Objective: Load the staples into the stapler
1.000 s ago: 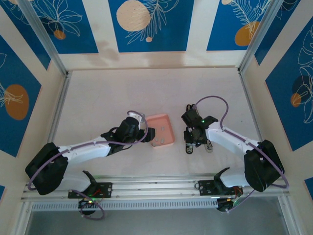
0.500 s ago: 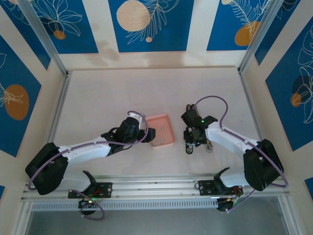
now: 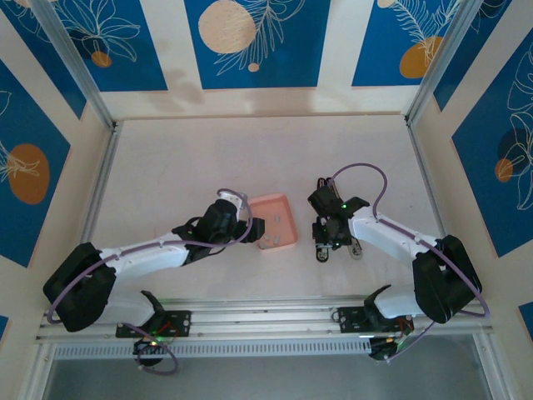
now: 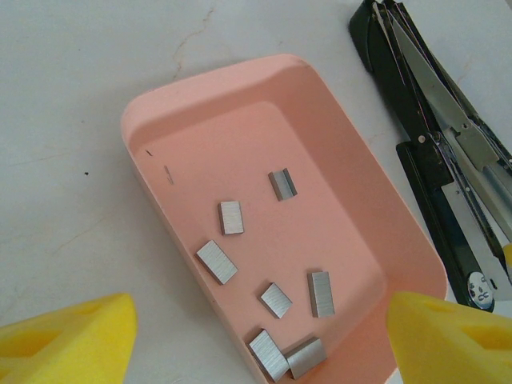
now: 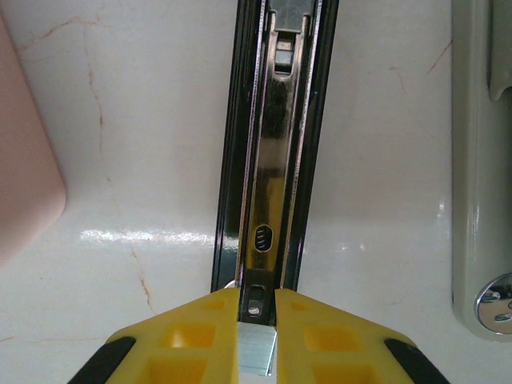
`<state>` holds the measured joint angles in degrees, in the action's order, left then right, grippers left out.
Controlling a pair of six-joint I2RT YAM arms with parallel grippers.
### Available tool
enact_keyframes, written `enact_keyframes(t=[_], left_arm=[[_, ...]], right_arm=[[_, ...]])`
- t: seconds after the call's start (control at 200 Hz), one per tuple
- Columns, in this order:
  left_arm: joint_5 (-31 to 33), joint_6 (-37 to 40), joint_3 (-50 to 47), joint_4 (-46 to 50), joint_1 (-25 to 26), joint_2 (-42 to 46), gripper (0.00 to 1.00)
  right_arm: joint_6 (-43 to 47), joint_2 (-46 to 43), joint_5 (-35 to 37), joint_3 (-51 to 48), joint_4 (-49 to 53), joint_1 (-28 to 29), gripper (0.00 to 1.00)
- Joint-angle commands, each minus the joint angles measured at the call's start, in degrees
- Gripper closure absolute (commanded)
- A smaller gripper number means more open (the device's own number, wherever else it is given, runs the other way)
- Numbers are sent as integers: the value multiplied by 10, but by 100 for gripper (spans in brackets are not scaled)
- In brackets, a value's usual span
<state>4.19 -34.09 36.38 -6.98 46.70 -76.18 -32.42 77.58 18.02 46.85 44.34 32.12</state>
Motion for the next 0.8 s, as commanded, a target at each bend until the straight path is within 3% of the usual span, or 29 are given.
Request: enact_keyframes(t=[0.0, 0.795], left_arm=[[10, 7, 6, 6, 9, 4, 19], [13, 7, 4, 6, 10, 6, 19]], right_arm=[[5, 5, -1, -2, 9, -2, 83], [-17, 6, 3, -8, -3, 4, 83]])
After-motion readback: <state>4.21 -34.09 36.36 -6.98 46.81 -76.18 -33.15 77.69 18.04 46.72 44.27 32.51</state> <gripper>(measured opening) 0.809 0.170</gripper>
